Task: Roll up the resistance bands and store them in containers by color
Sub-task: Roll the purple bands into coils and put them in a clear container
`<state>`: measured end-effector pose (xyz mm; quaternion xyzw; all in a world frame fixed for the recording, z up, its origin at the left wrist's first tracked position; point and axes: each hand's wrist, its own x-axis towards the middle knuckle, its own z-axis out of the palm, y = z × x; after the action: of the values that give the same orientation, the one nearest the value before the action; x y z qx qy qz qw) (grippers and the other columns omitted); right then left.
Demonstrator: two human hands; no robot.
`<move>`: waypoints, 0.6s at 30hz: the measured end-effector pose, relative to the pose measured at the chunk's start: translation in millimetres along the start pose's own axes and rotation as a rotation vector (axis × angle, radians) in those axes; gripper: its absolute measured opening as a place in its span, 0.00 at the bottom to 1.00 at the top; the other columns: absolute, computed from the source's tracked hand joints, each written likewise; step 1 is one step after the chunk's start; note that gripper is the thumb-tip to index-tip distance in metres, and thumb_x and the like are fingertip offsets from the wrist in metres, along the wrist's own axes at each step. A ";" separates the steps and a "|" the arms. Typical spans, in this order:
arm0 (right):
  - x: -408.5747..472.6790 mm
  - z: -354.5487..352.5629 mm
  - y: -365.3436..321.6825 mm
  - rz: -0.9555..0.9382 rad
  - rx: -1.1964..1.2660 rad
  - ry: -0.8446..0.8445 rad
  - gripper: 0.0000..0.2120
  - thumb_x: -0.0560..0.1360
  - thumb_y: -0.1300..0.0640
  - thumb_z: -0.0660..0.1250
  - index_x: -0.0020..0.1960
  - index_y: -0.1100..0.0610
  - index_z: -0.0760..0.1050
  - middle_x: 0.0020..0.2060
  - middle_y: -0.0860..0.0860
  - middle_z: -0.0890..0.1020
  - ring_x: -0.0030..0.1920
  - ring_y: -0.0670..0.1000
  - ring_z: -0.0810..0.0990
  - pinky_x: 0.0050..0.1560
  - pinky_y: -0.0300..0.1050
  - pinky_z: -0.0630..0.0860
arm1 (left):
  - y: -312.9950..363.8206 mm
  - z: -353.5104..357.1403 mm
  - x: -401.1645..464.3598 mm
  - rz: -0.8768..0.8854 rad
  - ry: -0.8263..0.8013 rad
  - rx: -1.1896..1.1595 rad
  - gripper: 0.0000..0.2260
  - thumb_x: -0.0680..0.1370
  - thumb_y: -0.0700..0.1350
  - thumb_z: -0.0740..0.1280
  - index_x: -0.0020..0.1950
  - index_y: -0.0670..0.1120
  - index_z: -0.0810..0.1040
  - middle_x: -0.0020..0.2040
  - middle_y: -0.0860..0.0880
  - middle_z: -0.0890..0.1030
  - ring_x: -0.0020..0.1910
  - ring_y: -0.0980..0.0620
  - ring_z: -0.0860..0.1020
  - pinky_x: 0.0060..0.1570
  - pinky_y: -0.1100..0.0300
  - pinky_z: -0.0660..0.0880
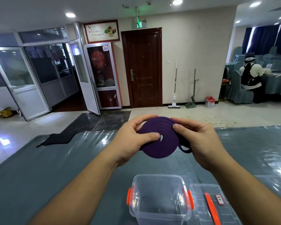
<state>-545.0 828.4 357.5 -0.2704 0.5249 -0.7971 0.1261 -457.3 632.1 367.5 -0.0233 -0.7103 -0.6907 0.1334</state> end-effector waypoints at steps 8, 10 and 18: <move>-2.0 11.3 17.4 -0.033 0.057 0.167 0.10 0.78 0.65 0.71 0.55 0.54 0.86 0.49 0.55 0.89 0.49 0.54 0.89 0.43 0.43 0.84 | -16.2 13.9 1.1 0.037 0.167 -0.091 0.23 0.74 0.37 0.78 0.63 0.57 0.81 0.56 0.46 0.87 0.54 0.44 0.87 0.45 0.52 0.84; -1.5 6.2 17.3 -0.003 0.021 0.141 0.10 0.78 0.65 0.70 0.57 0.56 0.85 0.49 0.56 0.89 0.49 0.56 0.89 0.43 0.43 0.85 | -13.8 9.7 1.4 -0.019 0.129 -0.033 0.21 0.72 0.41 0.79 0.60 0.59 0.80 0.54 0.45 0.88 0.51 0.42 0.87 0.44 0.50 0.84; 2.8 8.3 17.1 -0.032 0.018 0.140 0.07 0.78 0.64 0.71 0.55 0.57 0.84 0.47 0.57 0.89 0.46 0.57 0.89 0.42 0.44 0.84 | -5.4 4.5 7.5 0.038 0.094 -0.058 0.18 0.76 0.35 0.75 0.62 0.53 0.84 0.55 0.43 0.88 0.53 0.42 0.87 0.49 0.53 0.84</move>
<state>-544.0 813.6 345.4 -0.2214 0.5209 -0.8206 0.0789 -466.4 635.2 363.8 -0.0081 -0.6823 -0.7088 0.1792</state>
